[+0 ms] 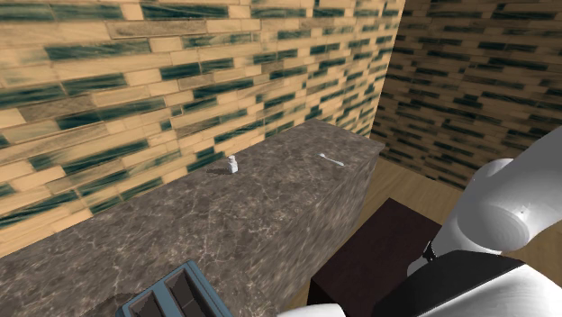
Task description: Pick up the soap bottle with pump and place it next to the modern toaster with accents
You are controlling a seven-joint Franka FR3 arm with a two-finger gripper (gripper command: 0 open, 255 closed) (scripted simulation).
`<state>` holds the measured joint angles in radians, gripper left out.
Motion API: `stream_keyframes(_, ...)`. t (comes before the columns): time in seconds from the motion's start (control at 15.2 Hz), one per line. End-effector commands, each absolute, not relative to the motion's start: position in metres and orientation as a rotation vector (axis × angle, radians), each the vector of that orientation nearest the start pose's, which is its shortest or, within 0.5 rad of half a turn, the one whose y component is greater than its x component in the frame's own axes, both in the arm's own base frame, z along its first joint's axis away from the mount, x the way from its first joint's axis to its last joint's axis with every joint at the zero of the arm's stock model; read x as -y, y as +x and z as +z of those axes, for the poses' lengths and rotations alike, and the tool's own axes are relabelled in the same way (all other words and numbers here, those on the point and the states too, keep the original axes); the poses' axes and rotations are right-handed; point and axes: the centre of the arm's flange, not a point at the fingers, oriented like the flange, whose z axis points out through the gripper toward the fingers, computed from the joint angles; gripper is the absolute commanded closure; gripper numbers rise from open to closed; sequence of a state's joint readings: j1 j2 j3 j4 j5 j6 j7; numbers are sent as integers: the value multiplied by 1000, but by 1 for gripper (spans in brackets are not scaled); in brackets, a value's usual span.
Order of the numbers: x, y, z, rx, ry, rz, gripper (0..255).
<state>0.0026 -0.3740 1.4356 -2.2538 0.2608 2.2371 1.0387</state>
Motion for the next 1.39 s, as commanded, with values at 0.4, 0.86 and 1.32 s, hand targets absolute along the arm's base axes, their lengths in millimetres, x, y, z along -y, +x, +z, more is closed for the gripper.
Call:
stream_keyframes(0.4, -516, 46, 342, 376, -3099, -273, 255)
stream_keyframes(0.86, -516, 46, 336, 376, -3099, -273, 255)
stream_keyframes(1.32, -516, 46, 336, 376, -3099, -273, 0)
